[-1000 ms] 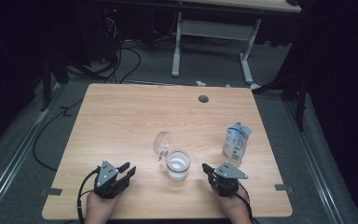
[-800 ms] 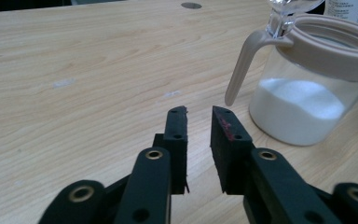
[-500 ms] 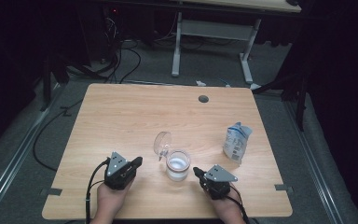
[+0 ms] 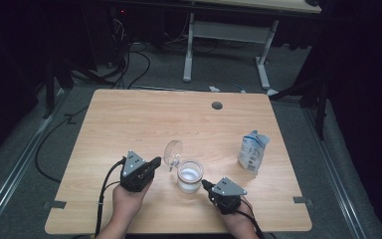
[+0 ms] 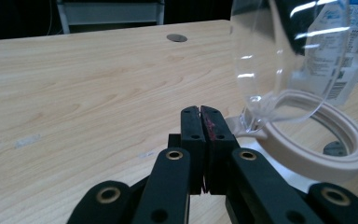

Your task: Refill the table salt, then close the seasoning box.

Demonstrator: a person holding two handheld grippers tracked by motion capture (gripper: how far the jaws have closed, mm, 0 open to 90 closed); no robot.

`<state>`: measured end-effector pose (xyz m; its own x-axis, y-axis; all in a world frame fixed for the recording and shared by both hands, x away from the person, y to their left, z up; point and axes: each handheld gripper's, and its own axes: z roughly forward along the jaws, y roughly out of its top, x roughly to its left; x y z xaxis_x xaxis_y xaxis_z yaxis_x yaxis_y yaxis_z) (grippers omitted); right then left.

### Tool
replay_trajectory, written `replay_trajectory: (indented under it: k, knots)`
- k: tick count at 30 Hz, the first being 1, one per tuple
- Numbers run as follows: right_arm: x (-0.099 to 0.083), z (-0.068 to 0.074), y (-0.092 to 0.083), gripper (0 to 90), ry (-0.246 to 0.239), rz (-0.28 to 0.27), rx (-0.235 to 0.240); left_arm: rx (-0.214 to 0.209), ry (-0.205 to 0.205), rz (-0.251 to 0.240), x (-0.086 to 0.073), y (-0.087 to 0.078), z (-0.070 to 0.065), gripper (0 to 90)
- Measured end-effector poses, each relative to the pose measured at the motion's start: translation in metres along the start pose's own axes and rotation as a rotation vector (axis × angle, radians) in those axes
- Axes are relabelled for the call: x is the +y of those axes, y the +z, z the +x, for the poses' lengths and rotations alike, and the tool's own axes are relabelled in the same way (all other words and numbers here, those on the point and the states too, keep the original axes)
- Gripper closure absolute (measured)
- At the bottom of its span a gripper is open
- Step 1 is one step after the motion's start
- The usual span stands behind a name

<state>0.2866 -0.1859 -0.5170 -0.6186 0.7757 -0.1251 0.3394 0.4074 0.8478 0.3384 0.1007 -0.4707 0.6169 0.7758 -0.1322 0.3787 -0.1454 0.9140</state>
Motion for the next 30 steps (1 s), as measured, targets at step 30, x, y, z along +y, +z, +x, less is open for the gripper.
replay_trajectory:
  k: [30]
  knots:
    - [-0.001,-0.001,0.001,90.0,0.003,0.002,0.003,-0.079,0.049,-0.011,0.005,0.013,-0.033,88.3]
